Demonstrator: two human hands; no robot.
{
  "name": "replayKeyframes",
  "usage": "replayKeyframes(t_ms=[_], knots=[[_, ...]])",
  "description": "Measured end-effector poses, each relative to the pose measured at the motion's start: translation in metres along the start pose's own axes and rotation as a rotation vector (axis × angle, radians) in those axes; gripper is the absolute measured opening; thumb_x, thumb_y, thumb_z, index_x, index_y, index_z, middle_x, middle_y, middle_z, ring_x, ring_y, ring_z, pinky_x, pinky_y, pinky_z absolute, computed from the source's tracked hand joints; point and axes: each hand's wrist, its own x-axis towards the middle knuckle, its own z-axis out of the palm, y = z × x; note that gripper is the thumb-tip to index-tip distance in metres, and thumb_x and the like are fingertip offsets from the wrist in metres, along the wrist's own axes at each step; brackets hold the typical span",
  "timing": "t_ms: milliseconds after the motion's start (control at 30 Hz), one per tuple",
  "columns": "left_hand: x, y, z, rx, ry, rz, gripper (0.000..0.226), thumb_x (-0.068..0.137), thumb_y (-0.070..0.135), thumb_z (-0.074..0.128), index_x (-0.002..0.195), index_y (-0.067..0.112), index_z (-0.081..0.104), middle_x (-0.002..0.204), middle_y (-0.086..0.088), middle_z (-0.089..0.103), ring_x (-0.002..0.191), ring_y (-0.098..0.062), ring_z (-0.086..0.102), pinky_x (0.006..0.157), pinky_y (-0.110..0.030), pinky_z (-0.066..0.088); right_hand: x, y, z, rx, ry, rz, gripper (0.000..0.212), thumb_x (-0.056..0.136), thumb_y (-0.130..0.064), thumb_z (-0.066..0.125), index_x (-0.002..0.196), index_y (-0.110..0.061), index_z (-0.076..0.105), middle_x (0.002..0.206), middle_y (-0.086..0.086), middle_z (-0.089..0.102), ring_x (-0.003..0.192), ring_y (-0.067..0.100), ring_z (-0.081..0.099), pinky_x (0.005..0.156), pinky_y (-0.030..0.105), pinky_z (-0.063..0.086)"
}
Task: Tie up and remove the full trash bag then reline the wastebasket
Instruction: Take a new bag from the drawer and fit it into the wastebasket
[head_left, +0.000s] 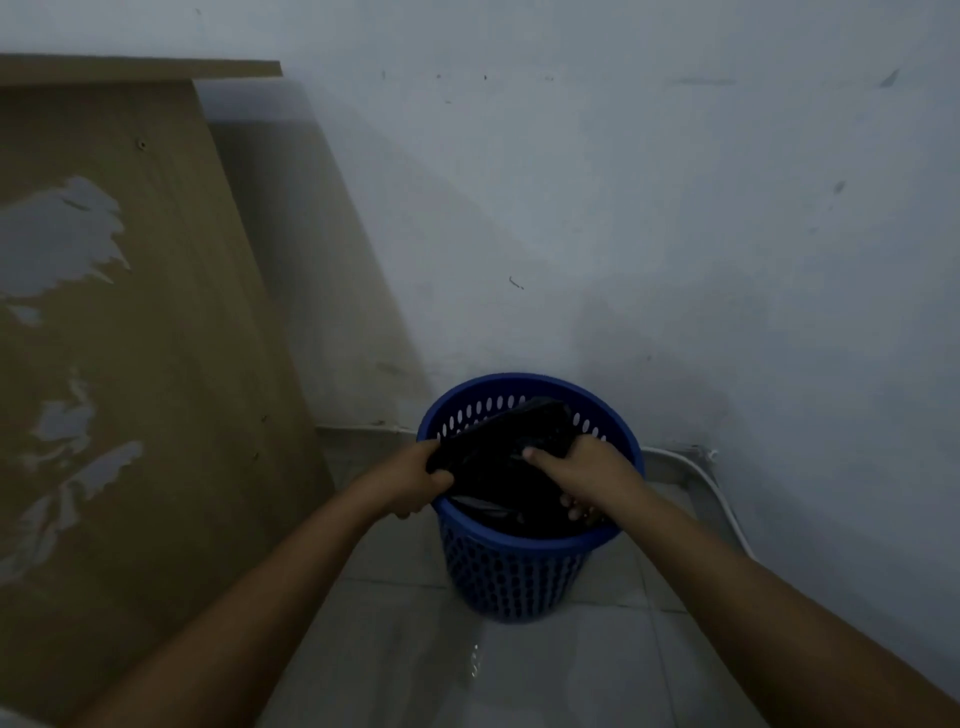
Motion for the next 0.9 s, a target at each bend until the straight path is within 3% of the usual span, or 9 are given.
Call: replayKeyframes(t_ms=[133,233,300,367,467,567,667,767,900], knots=[[-0.016,0.006,-0.011,0.117,-0.224,-0.046,0.052,0.106,0.036,0.051,0.157,0.034,0.038,0.129,0.000,0.059,0.092,-0.015,0.065,0.068,-0.028,0.057,0.012,-0.004,0.006,0.175,-0.137,0.010,0.116,0.080,-0.073,0.078,0.167,-0.015,0.028,0.160,0.010,0.049,0.136,0.030,0.056,0.108,0.032,0.050],[-0.020,0.007,-0.016,0.162,-0.294,-0.091,0.056,0.107,0.040,0.049,0.160,0.041,0.030,0.145,-0.001,0.055,0.106,-0.017,0.068,0.088,-0.036,0.061,0.021,-0.001,0.017,0.190,-0.063,-0.044,0.065,0.104,-0.038,0.067,0.158,-0.011,0.043,0.152,0.012,0.055,0.132,0.030,0.057,0.103,0.027,0.047],[-0.015,0.007,-0.018,0.379,-0.195,-0.052,0.059,0.105,0.043,0.053,0.159,0.040,0.031,0.159,-0.009,0.038,0.130,-0.030,0.055,0.105,-0.043,0.051,0.028,0.001,0.018,0.201,0.114,-0.066,0.038,0.109,-0.024,0.054,0.143,-0.009,0.055,0.142,0.013,0.061,0.126,0.033,0.060,0.106,0.037,0.051],[-0.013,0.013,-0.019,0.538,0.030,0.001,0.056,0.101,0.038,0.057,0.154,0.038,0.036,0.153,-0.013,0.030,0.139,-0.041,0.037,0.108,-0.047,0.042,0.028,-0.003,0.012,0.249,0.250,-0.102,0.027,0.107,-0.022,0.050,0.129,-0.010,0.058,0.128,0.017,0.063,0.111,0.033,0.064,0.096,0.046,0.057],[-0.008,0.028,-0.018,0.609,0.289,0.133,0.040,0.097,0.020,0.053,0.136,0.029,0.048,0.131,-0.009,0.040,0.126,-0.037,0.037,0.099,-0.046,0.035,0.028,-0.006,-0.003,0.197,0.375,-0.209,0.024,0.102,-0.023,0.060,0.123,-0.012,0.053,0.123,0.013,0.053,0.095,0.025,0.059,0.072,0.037,0.053],[0.007,0.028,-0.015,0.362,0.292,0.175,0.010,0.097,0.014,0.051,0.105,0.015,0.045,0.111,-0.009,0.047,0.115,-0.035,0.050,0.085,-0.037,0.042,0.025,-0.001,-0.019,-0.067,0.348,-0.319,0.046,0.095,-0.036,0.074,0.126,-0.017,0.046,0.117,0.005,0.038,0.083,0.022,0.052,0.057,0.033,0.041],[0.013,0.025,-0.009,0.040,0.194,0.086,0.029,0.095,0.019,0.064,0.113,0.011,0.043,0.118,-0.010,0.054,0.104,-0.023,0.057,0.066,-0.027,0.044,0.030,0.012,-0.027,-0.359,0.369,-0.349,0.055,0.093,-0.035,0.075,0.134,-0.012,0.046,0.124,0.014,0.039,0.077,0.026,0.051,0.052,0.033,0.034],[0.013,0.026,-0.005,-0.289,0.164,-0.053,0.062,0.094,0.044,0.070,0.136,0.014,0.036,0.124,-0.005,0.055,0.104,-0.020,0.059,0.070,-0.028,0.048,0.033,0.020,-0.033,-0.207,0.463,-0.279,0.038,0.099,-0.027,0.066,0.127,-0.006,0.053,0.128,0.017,0.042,0.095,0.035,0.060,0.068,0.038,0.049],[0.023,0.022,0.005,-0.313,0.332,0.017,0.050,0.093,0.060,0.065,0.116,0.015,0.063,0.110,0.000,0.068,0.096,-0.019,0.067,0.074,-0.031,0.056,0.016,0.016,-0.028,-0.154,0.768,-0.390,0.064,0.088,-0.045,0.073,0.139,-0.013,0.049,0.132,0.007,0.041,0.118,0.030,0.046,0.098,0.045,0.047]])
